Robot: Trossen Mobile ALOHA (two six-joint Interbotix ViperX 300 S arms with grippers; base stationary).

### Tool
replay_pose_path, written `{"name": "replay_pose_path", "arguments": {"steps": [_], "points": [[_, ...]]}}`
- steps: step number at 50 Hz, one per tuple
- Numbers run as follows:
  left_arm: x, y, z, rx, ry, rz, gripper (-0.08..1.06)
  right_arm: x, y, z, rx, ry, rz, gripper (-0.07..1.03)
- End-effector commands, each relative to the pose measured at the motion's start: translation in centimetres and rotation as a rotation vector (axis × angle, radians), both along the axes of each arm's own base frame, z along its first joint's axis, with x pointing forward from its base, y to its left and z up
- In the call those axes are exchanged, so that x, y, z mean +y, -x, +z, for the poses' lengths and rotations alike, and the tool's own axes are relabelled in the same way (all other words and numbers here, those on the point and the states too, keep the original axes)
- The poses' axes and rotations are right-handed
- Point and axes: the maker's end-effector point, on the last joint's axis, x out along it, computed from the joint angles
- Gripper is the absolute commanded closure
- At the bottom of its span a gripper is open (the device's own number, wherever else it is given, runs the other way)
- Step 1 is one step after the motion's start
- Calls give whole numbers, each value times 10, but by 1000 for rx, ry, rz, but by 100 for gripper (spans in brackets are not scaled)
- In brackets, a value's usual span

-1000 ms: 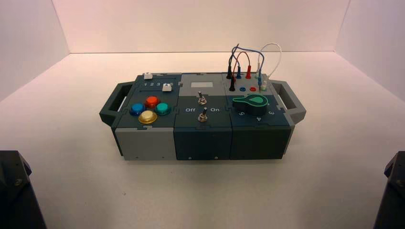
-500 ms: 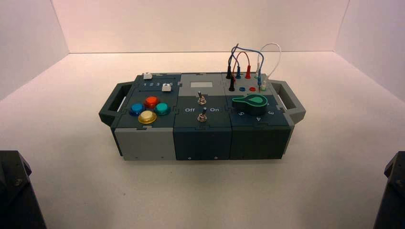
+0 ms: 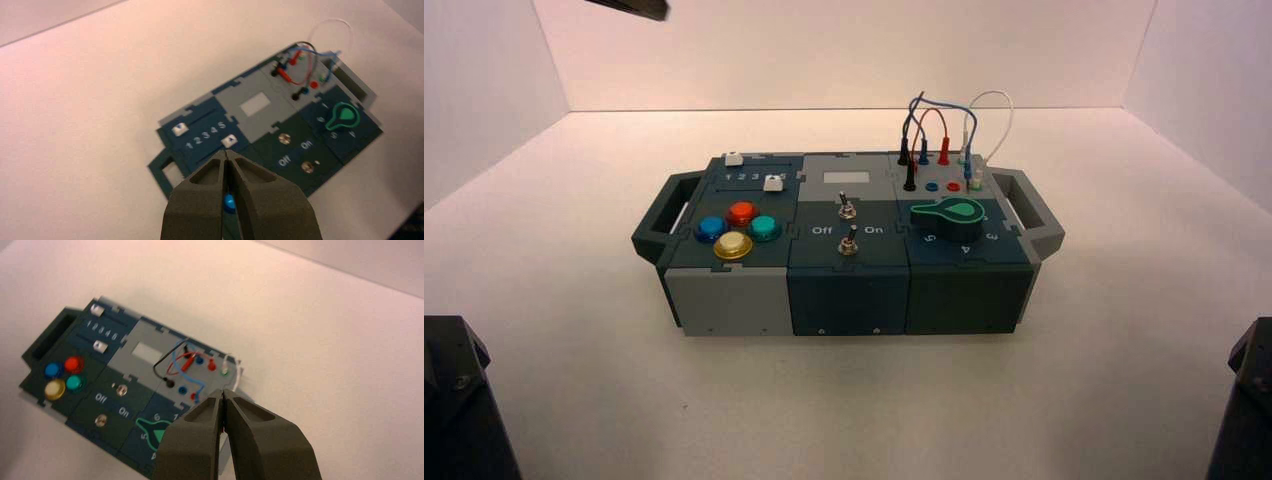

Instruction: Move the bottom slider to position 4.

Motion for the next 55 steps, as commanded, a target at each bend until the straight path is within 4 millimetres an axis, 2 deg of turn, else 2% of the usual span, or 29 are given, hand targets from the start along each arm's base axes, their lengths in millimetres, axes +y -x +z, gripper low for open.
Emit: {"name": "replay_pose_path", "arguments": {"steps": [1, 11, 23, 33, 47, 55], "points": [[-7, -8, 10, -19, 16, -5, 101, 9, -4, 14, -37, -19, 23, 99], [-11, -11, -8, 18, 0, -1, 101, 9, -5, 16, -56, -29, 21, 99], [-44, -9, -32, 127, -21, -67, 101, 11, 0, 11, -37, -25, 35, 99], [-69, -15, -40, 172, -29, -95, 101, 28, 10, 5, -15, -26, 101, 99], [-71, -15, -46, 181, -41, -98, 101, 44, 24, -5, 16, -31, 169, 99], [-70, -14, -58, 219, -54, -82, 101, 48, 24, -5, 15, -34, 177, 99]]}}
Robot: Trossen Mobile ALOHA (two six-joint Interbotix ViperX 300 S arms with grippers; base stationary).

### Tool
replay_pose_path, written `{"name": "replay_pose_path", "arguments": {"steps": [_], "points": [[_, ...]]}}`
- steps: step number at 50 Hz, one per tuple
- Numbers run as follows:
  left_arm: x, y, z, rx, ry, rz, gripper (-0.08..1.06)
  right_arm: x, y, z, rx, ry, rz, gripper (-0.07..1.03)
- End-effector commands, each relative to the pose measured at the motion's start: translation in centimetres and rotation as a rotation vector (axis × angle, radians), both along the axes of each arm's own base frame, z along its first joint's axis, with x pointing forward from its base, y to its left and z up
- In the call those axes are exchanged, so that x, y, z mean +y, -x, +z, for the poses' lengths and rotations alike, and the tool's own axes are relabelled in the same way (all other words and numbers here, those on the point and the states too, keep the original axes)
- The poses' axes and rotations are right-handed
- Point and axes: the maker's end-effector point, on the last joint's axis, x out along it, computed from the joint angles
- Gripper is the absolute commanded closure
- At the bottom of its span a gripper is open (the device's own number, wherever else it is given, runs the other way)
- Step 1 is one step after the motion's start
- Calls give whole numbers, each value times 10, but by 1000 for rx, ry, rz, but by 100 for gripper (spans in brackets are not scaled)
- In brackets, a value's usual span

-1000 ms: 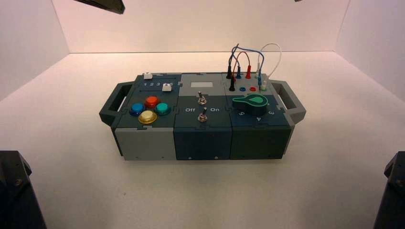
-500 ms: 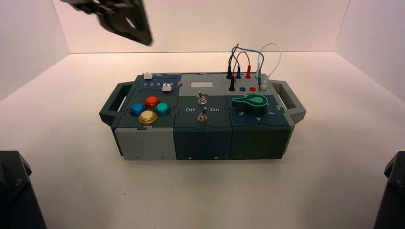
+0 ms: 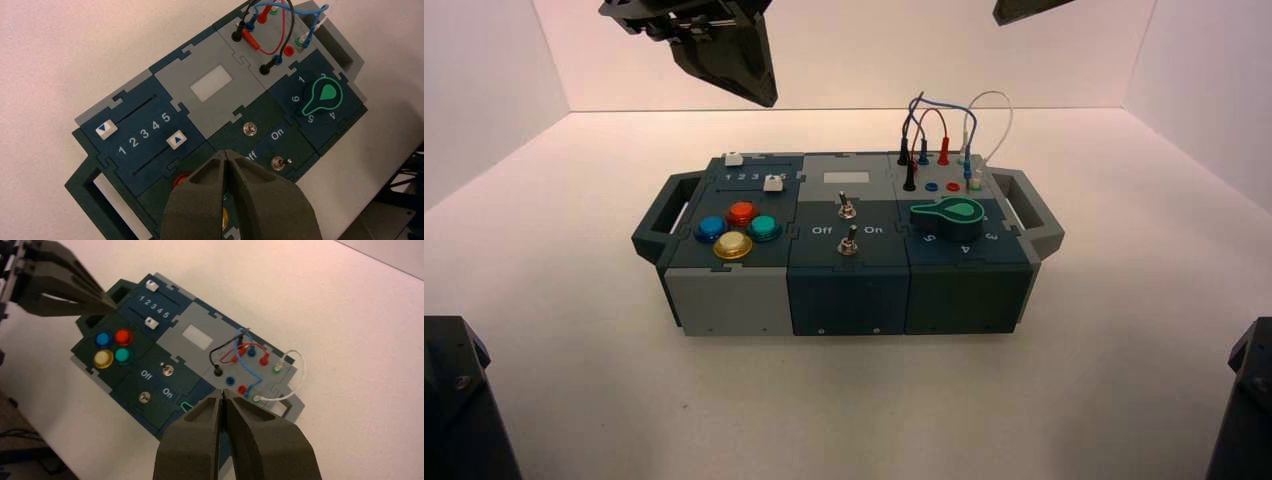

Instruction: Move the bottom slider to position 4.

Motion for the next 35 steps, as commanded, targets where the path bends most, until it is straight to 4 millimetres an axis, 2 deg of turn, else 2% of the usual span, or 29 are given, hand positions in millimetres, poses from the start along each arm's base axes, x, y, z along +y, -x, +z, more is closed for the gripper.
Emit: {"name": "replay_pose_path", "arguments": {"steps": [1, 13, 19, 35], "points": [[-4, -4, 0, 5, 9, 17, 101, 6, -3, 7, -20, -22, 6, 99], [-11, -2, -21, 69, 2, 64, 101, 15, 0, 4, -4, -22, 34, 99], [-22, -1, -28, 65, 12, 61, 101, 23, 2, -2, 14, -3, 64, 99], [-28, -5, -56, 96, -8, 98, 101, 25, -1, -2, 6, 1, 70, 99]]}}
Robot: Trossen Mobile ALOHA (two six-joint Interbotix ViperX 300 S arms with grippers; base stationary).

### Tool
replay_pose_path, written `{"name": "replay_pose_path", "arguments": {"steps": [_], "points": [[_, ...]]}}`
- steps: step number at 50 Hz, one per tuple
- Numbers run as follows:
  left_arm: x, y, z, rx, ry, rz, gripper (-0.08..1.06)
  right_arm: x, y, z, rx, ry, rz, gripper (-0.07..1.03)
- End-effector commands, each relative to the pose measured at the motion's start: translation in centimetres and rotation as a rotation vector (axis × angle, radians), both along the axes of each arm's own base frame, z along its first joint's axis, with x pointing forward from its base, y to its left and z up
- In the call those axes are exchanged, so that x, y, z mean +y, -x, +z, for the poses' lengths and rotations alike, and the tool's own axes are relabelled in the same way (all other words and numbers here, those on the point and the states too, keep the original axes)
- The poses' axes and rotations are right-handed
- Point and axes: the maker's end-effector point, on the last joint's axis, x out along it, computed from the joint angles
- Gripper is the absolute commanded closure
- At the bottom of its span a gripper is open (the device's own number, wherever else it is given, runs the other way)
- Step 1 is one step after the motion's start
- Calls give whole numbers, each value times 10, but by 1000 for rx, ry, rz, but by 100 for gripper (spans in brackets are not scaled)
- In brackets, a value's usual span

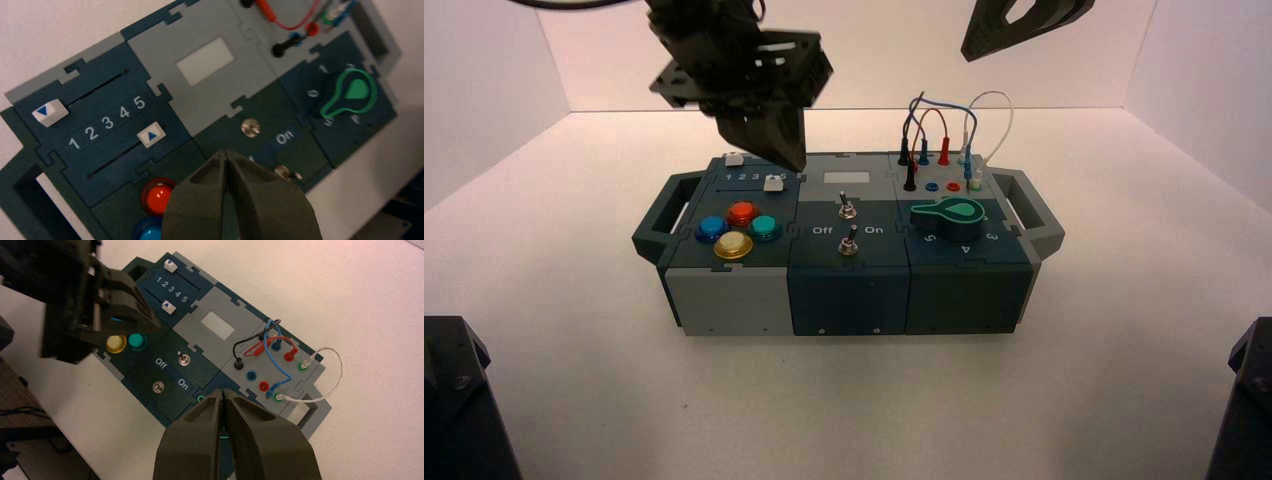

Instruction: Move the bottom slider to position 4.

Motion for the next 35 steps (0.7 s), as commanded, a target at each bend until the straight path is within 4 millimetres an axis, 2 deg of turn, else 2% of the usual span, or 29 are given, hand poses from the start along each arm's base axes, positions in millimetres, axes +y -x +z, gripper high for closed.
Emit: {"name": "replay_pose_path", "arguments": {"steps": [1, 16, 27, 35], "points": [[-6, -7, 2, -20, 22, 16, 101, 7, -6, 17, -44, -31, 8, 98], [-9, -12, 3, -44, 44, 38, 101, 6, -6, 15, -43, -28, 10, 98], [-7, -15, -10, -41, 18, 32, 101, 6, -5, 13, -43, -24, 13, 98], [-7, -17, -8, -49, 16, 27, 101, 5, -6, 13, -45, -21, 13, 98]]}}
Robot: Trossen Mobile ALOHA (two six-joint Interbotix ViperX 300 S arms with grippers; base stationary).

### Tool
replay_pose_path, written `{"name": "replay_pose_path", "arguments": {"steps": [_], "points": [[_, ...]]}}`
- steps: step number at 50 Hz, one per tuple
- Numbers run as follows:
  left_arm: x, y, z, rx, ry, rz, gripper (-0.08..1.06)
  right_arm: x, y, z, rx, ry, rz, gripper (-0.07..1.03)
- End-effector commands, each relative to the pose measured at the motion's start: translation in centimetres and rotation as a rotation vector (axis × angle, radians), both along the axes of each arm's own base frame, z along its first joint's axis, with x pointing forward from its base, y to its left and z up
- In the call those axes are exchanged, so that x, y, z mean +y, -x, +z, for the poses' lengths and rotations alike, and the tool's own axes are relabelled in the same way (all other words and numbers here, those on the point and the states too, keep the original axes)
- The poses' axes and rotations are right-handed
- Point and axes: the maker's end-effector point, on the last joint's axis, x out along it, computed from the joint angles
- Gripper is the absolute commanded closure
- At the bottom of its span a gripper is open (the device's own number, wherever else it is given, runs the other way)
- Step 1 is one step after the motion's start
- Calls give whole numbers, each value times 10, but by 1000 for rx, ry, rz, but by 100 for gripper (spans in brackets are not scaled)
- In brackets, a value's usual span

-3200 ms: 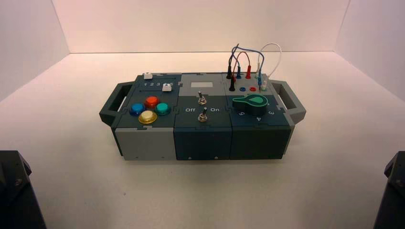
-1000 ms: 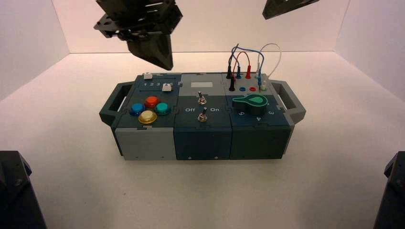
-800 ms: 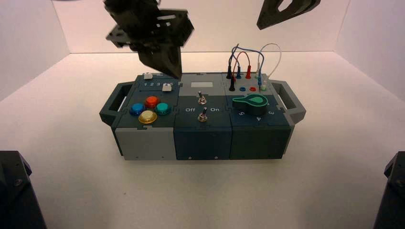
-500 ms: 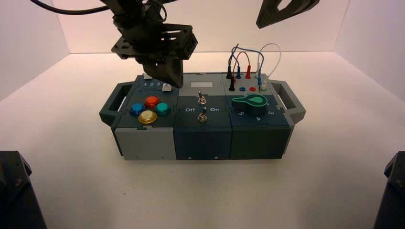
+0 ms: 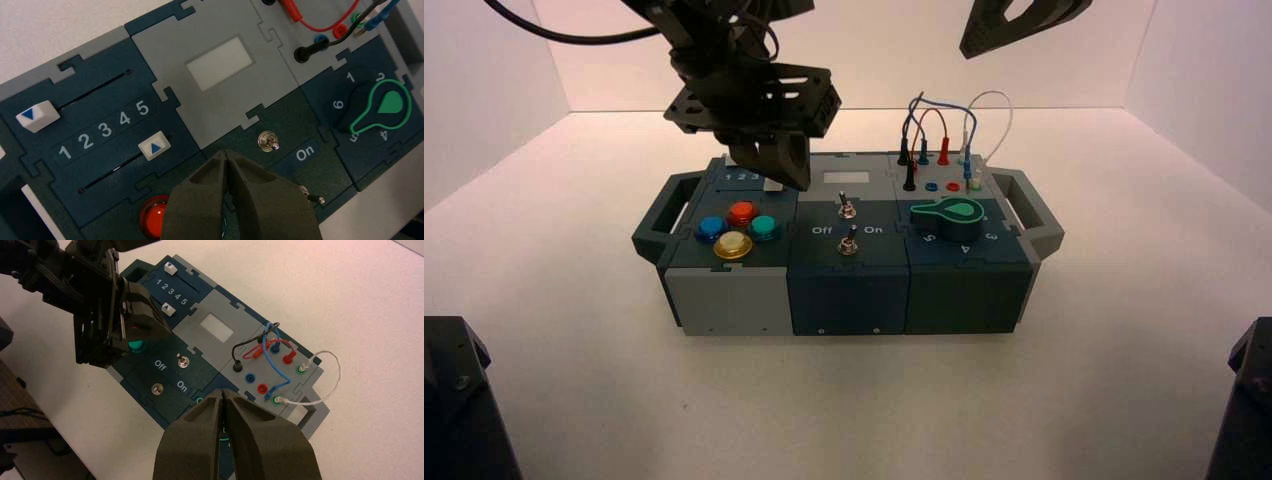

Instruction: Move the bottom slider to position 4.

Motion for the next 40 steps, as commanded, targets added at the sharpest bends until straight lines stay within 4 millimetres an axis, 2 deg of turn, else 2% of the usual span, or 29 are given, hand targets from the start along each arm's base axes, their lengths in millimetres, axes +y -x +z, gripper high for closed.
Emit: {"name": "replay_pose_path", "arguments": {"steps": [1, 13, 40], "points": [[-4, -9, 11, -36, 24, 2, 101, 5, -4, 11, -29, -20, 7, 98], [7, -18, 12, -45, 10, 20, 101, 4, -4, 10, -28, -19, 7, 98], [9, -34, 20, -71, 7, 19, 101, 5, -5, 11, -33, -23, 6, 98]]}}
